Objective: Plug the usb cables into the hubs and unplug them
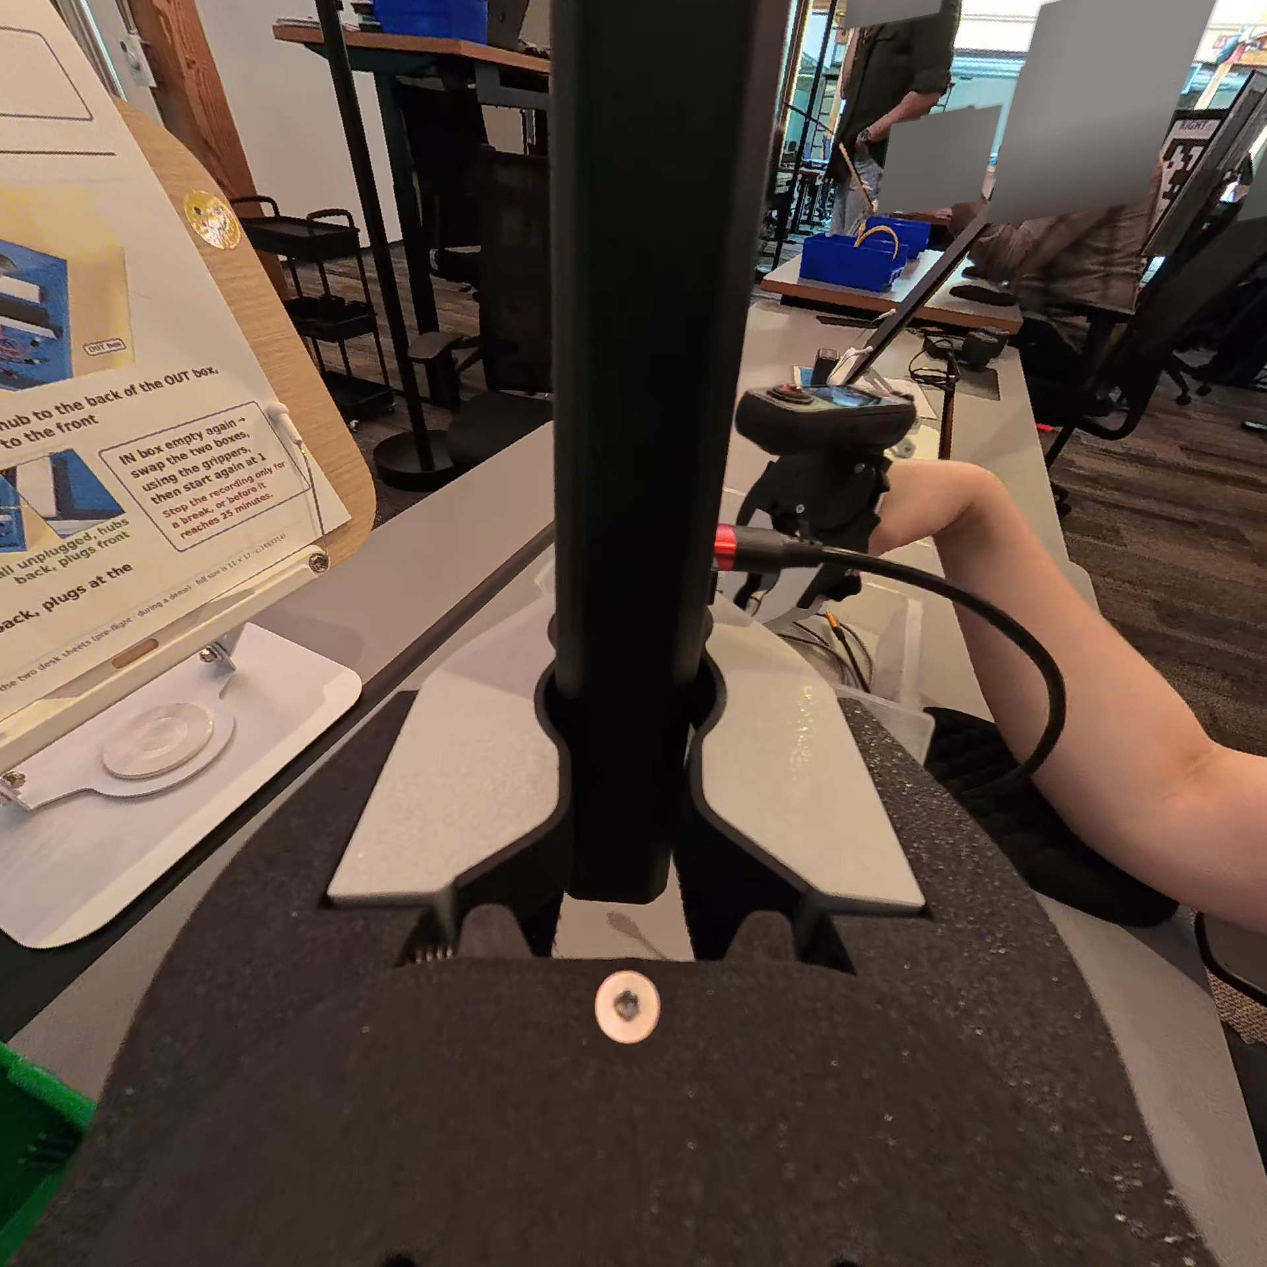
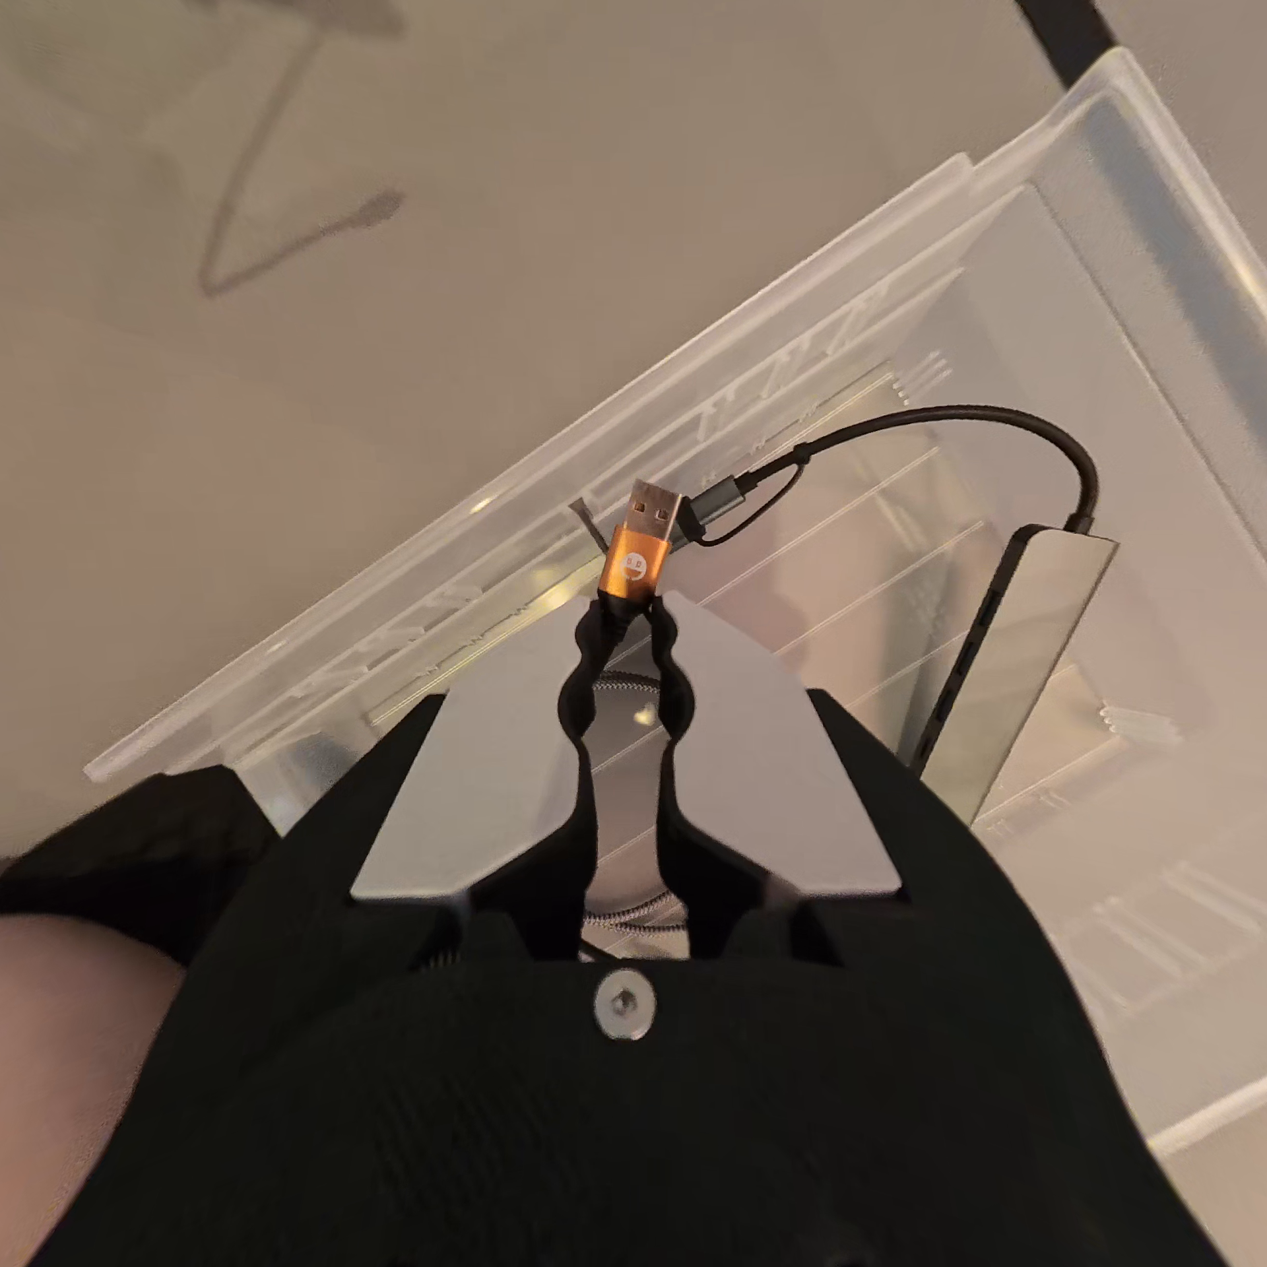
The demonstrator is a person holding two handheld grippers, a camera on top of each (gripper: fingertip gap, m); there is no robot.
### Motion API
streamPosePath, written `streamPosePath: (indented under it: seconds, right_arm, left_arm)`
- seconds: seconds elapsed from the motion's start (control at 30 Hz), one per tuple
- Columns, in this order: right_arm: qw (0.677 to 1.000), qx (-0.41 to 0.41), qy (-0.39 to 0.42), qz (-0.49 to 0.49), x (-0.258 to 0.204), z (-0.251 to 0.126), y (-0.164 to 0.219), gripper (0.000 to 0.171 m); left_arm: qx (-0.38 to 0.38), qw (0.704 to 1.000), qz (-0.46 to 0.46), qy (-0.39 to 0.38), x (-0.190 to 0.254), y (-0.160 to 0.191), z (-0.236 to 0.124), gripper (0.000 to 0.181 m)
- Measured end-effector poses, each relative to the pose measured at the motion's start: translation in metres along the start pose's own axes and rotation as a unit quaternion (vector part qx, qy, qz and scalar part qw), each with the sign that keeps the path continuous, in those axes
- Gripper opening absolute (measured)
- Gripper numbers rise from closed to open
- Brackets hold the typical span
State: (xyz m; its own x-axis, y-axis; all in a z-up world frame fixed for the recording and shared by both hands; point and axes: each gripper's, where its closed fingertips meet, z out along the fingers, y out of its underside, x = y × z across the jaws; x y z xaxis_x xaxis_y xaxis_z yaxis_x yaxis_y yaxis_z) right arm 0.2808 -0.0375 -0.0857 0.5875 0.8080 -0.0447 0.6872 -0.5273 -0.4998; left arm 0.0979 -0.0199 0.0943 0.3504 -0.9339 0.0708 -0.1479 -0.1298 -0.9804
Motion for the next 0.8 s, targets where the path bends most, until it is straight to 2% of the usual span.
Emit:
streamPosePath:
  seconds: [0.17,0.27,0.37,0.5,0.57,0.63,0.7,0.77,0.8]
  right_arm:
    - [1.0,0.0,0.023,0.007,0.006,-0.009,0.004,0.015]
    - [1.0,0.007,-0.015,0.005,-0.009,-0.013,0.005,0.015]
    - [0.994,-0.042,-0.094,0.03,-0.036,-0.007,0.023,0.015]
    - [0.987,-0.111,-0.091,0.066,-0.026,0.018,0.036,0.015]
    - [0.981,-0.104,-0.127,0.099,-0.032,0.021,0.029,0.019]
    - [0.982,-0.072,-0.13,0.115,-0.031,0.012,0.022,0.026]
    - [0.991,-0.022,-0.079,0.108,-0.014,-0.005,0.017,0.031]
    - [0.991,0.031,0.06,0.116,0.034,-0.031,0.018,0.032]
    - [0.977,0.057,0.151,0.139,0.066,-0.051,0.022,0.033]
  left_arm:
    - [0.0,1.0,-0.001,-0.001,-0.001,0.0,-0.001,0.03]
    - [0.0,1.0,-0.001,-0.001,-0.001,0.0,-0.001,0.033]
    - [-0.002,1.0,-0.001,0.0,0.0,0.0,-0.002,0.03]
    - [-0.005,1.0,-0.004,0.003,0.001,0.001,-0.001,0.03]
    - [-0.009,1.0,-0.004,0.004,0.001,0.003,0.001,0.03]
    - [-0.011,1.0,-0.003,0.004,0.002,0.003,0.001,0.03]
    - [-0.011,1.0,-0.001,0.004,0.002,0.003,0.001,0.03]
    - [-0.01,1.0,0.001,0.002,0.002,0.002,0.0,0.03]
    - [-0.009,1.0,0.001,0.002,0.002,0.001,0.0,0.03]
